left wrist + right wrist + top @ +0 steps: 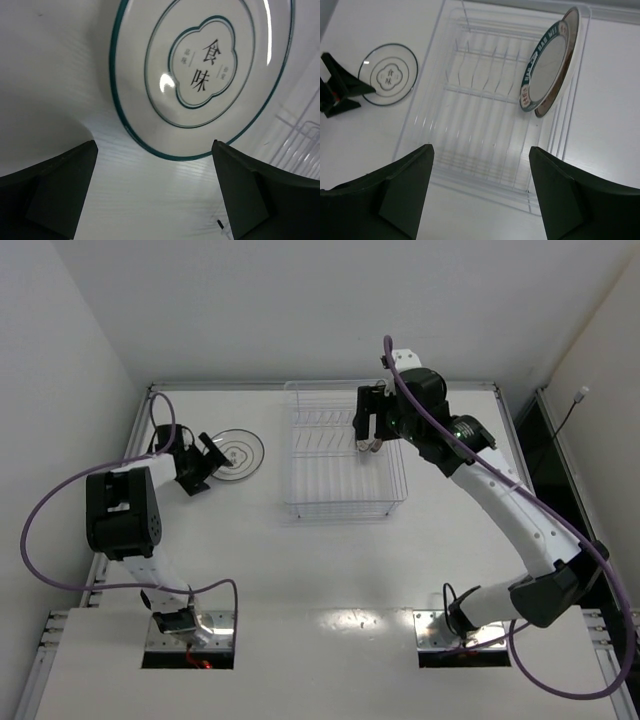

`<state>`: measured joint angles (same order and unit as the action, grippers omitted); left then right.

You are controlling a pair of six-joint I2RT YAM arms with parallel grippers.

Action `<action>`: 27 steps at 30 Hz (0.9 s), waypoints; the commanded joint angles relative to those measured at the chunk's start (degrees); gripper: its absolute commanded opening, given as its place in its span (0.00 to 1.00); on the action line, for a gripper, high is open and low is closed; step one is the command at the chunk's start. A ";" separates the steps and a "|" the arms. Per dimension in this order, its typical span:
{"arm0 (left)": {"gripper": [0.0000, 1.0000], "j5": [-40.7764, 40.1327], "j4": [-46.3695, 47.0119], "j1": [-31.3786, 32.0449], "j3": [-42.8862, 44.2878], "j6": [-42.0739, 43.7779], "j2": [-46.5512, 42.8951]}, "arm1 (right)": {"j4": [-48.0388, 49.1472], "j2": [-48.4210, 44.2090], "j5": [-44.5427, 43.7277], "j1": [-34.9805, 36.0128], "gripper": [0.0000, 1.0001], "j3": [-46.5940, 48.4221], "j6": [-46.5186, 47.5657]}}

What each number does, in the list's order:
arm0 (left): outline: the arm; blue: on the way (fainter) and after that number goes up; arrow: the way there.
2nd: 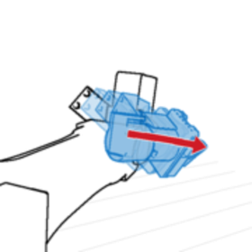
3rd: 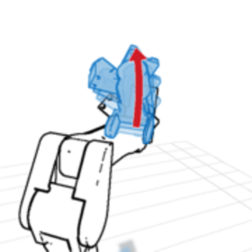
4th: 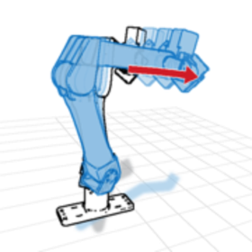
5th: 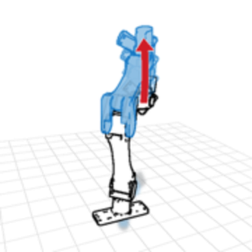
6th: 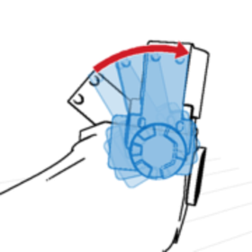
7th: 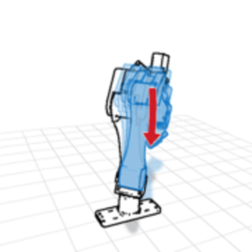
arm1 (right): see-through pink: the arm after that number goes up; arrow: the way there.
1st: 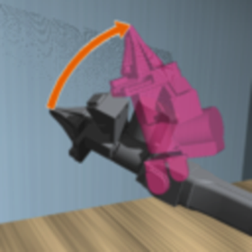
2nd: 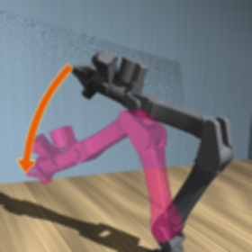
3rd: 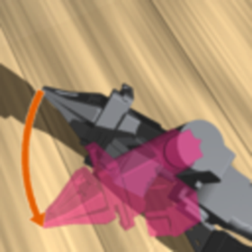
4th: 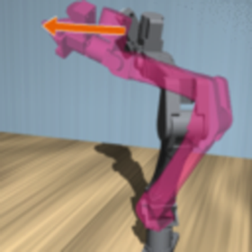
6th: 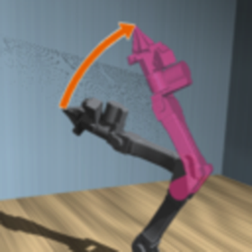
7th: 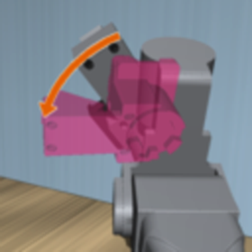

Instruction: Load the plates into the dish rack

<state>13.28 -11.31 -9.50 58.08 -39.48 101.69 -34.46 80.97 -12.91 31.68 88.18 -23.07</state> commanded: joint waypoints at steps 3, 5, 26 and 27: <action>0.88 9.46 4.89 -2.01 -1.40 -2.44 5.44 | 3.08 -3.63 3.59 -0.13 0.76 -2.05 -0.05; 0.80 11.41 4.89 -2.72 -1.40 -2.97 8.43 | 2.47 -3.63 3.59 -0.13 0.76 -2.05 -0.05; 0.00 13.18 16.40 -3.77 -9.56 -4.28 -18.70 | 12.29 -1.52 27.21 -1.80 0.79 -9.25 -4.35; 0.00 14.13 17.80 -3.77 -11.31 -5.07 -21.59 | 13.27 -0.30 31.24 -2.32 0.78 -9.26 -4.96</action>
<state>26.72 -0.69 -13.32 49.12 -43.27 86.46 -28.75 78.70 6.42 30.06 79.55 -25.87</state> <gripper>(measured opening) 0.008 0.786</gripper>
